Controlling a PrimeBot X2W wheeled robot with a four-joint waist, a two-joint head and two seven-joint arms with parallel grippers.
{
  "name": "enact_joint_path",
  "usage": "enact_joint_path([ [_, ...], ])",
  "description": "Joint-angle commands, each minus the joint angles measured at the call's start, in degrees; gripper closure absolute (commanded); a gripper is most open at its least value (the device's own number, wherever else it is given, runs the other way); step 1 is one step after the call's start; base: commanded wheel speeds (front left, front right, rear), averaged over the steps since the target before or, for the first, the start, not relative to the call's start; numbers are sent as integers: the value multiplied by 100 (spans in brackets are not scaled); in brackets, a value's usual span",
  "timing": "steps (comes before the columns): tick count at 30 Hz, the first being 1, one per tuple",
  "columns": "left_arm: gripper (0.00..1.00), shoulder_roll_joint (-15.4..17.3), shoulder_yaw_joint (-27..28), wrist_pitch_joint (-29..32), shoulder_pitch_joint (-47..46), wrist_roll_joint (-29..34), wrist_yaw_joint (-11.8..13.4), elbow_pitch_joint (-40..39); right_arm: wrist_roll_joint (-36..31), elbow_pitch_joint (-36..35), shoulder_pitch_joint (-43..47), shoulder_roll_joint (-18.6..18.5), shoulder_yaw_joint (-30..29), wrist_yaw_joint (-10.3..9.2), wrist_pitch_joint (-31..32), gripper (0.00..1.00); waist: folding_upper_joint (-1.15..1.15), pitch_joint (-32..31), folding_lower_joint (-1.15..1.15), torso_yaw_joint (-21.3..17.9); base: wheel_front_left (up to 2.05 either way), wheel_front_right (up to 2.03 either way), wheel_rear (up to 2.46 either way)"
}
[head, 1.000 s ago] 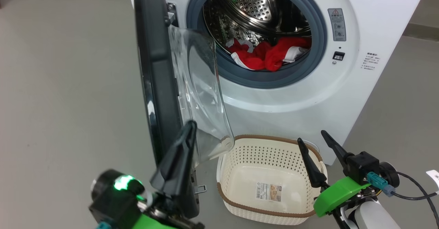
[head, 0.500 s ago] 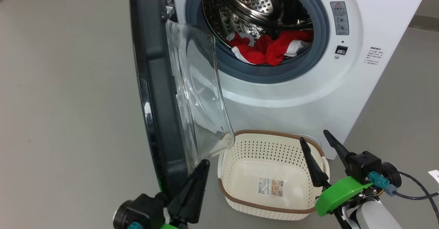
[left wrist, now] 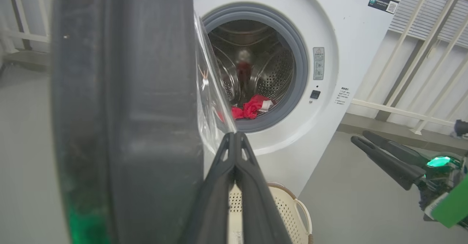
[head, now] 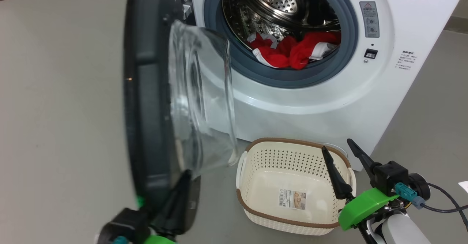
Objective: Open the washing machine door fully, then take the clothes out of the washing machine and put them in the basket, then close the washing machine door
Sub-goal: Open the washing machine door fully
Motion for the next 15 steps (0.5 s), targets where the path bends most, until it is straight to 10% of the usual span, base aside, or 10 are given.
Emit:
enact_joint_path([
  [1,100,162,446,-80,-85,-78,188,-47,45,-114,-66,-29,114,2,-37,0,0,10,0,25,0,0,0],
  [15,100,473,1376,-488,-112,-409,509,408,51,-49,-12,-108,191,2,-37,0,0,117,0,162,0,0,0],
])
